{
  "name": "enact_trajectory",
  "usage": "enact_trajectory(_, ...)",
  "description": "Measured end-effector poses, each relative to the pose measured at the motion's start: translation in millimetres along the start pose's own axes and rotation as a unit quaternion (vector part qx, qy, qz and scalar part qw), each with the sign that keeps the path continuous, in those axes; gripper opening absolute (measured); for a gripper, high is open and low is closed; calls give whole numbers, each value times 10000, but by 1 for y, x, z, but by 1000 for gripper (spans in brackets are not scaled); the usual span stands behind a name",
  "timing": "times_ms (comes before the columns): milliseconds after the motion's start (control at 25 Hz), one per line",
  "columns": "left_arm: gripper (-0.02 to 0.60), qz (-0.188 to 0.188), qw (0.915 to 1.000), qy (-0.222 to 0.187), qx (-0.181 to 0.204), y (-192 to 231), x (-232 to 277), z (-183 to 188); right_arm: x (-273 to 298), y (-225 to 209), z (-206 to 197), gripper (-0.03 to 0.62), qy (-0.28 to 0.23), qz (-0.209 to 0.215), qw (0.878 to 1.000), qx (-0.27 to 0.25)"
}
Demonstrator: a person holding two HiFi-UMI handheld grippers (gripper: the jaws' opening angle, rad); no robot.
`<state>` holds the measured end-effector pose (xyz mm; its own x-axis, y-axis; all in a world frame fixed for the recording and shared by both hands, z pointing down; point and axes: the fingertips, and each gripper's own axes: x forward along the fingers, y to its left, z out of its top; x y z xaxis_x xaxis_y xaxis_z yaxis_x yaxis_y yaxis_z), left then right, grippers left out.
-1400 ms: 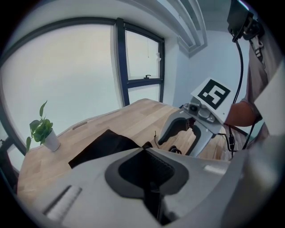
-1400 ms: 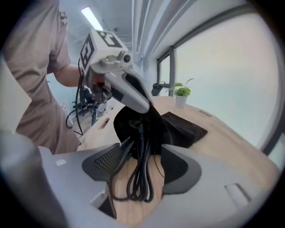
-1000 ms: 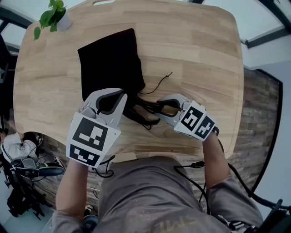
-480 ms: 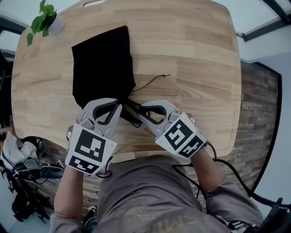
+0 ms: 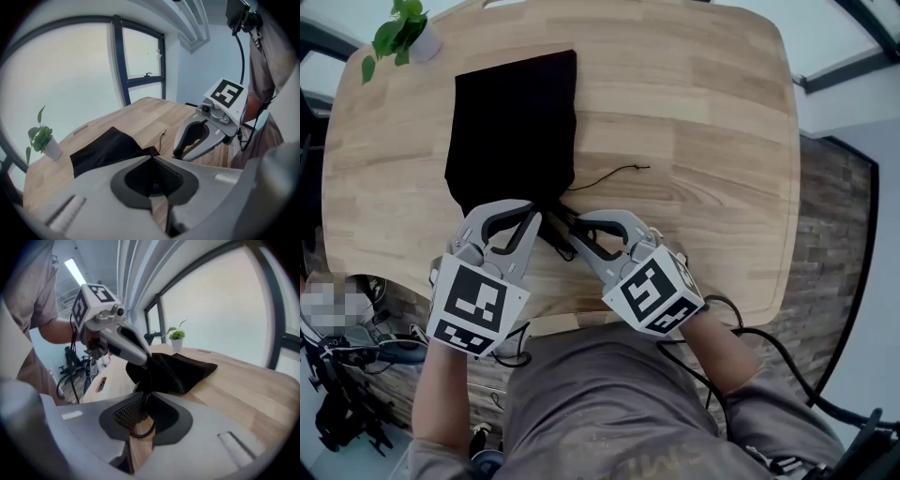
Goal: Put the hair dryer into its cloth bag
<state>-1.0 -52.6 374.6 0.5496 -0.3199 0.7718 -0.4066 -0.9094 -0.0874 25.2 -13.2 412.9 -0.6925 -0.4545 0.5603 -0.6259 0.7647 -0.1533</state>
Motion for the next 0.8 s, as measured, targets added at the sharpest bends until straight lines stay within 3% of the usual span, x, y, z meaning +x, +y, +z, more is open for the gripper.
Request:
enact_trajectory(120,14,-22,9982,229,555,-10,5,-4,-1,-9,0,84,-193,-498,9981,292)
enact_trajectory(240,15,106,9981,113,599,-11,7,-7,12,2,-15,92,186,-540,9982,-203)
enact_trajectory(400,73,691,9956,-621,94,14,-23,-1,9,9,1,153,78,-178,9994,-300)
enact_trajectory(520,130,1282,9855,-1108,-129,37,-51,-4,-2,-2,18,158,-135,-271,9989,-350)
enact_trajectory(600,135,1578,9760,-1338,-682,47,-66,-17,-1,-6,22,167,-29,-334,9983,-483)
enact_trajectory(680,135,1722,9674,-1390,-1228,54,-76,-37,5,-4,23,172,123,-388,9968,-692)
enact_trajectory(800,164,1790,9642,-1177,-1560,64,-74,-72,17,-2,25,190,334,-553,9931,-981)
